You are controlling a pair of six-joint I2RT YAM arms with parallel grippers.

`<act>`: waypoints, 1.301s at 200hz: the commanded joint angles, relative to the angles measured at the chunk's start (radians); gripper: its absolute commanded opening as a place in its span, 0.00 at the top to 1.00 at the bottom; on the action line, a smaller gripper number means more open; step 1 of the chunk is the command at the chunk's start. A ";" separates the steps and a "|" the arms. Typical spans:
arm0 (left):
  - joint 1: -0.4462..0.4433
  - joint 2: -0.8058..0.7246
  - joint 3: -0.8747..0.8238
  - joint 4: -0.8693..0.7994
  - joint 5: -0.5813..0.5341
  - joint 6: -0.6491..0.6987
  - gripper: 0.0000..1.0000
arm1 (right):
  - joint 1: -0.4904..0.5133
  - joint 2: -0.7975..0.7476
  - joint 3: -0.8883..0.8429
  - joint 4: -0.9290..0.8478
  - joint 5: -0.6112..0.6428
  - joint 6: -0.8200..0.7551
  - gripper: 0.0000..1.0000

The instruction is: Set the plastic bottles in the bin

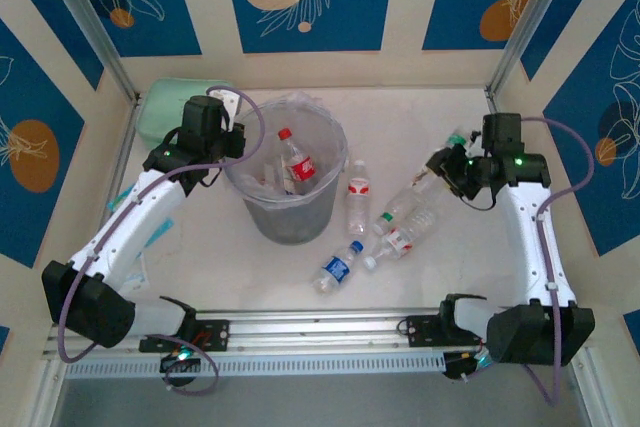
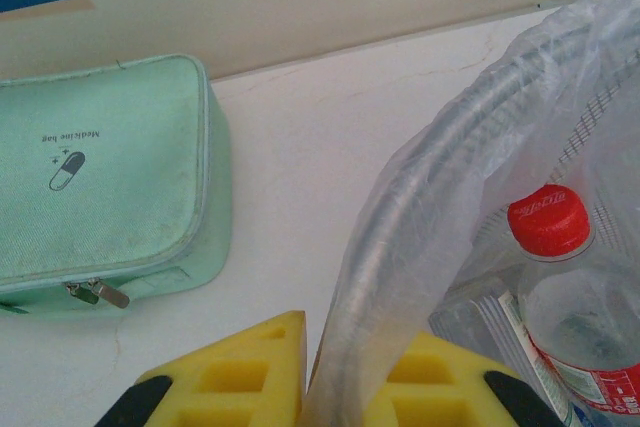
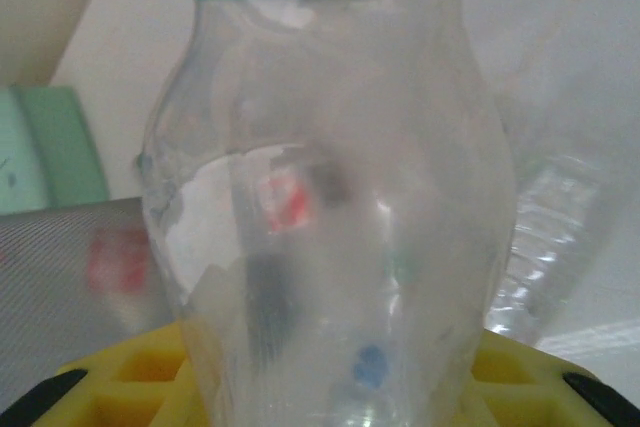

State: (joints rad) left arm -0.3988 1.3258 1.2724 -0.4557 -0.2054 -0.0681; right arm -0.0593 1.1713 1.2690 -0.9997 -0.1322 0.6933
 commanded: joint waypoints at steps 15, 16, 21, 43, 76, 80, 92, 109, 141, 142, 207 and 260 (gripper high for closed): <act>-0.037 0.048 -0.037 -0.078 0.006 0.008 1.00 | 0.107 0.057 0.166 -0.064 -0.083 -0.064 0.69; -0.036 0.048 -0.037 -0.078 0.006 0.009 1.00 | 0.111 0.059 0.171 -0.064 -0.083 -0.066 0.68; -0.037 0.047 -0.037 -0.078 0.006 0.010 1.00 | 0.131 0.069 0.197 -0.066 -0.079 -0.071 0.69; -0.037 0.046 -0.037 -0.078 0.006 0.010 1.00 | 0.208 0.116 0.309 -0.075 -0.072 -0.099 0.69; -0.038 0.046 -0.037 -0.080 0.003 0.011 1.00 | 0.351 0.207 0.492 -0.108 0.000 -0.141 0.69; -0.040 0.047 -0.036 -0.080 0.003 0.011 1.00 | 0.364 0.219 0.509 -0.108 0.001 -0.143 0.68; -0.038 0.047 -0.037 -0.078 0.003 0.011 1.00 | 0.398 0.252 0.566 -0.104 -0.007 -0.146 0.68; -0.040 0.048 -0.036 -0.078 0.001 0.011 1.00 | 0.447 0.301 0.634 -0.097 -0.022 -0.150 0.68; -0.040 0.049 -0.037 -0.078 -0.002 0.013 1.00 | 0.549 0.419 0.777 -0.124 -0.015 -0.175 0.68; -0.040 0.049 -0.036 -0.078 -0.002 0.013 1.00 | 0.551 0.423 0.782 -0.125 -0.015 -0.176 0.68; -0.041 0.047 -0.038 -0.078 -0.011 0.018 1.00 | 0.718 0.682 1.050 -0.303 0.109 -0.262 0.68; -0.042 0.043 -0.038 -0.076 -0.006 0.016 1.00 | 0.808 0.800 1.078 -0.380 0.222 -0.332 0.69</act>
State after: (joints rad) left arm -0.4065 1.3258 1.2724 -0.4553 -0.2234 -0.0502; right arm 0.7158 1.9499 2.3283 -1.3083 0.0223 0.4171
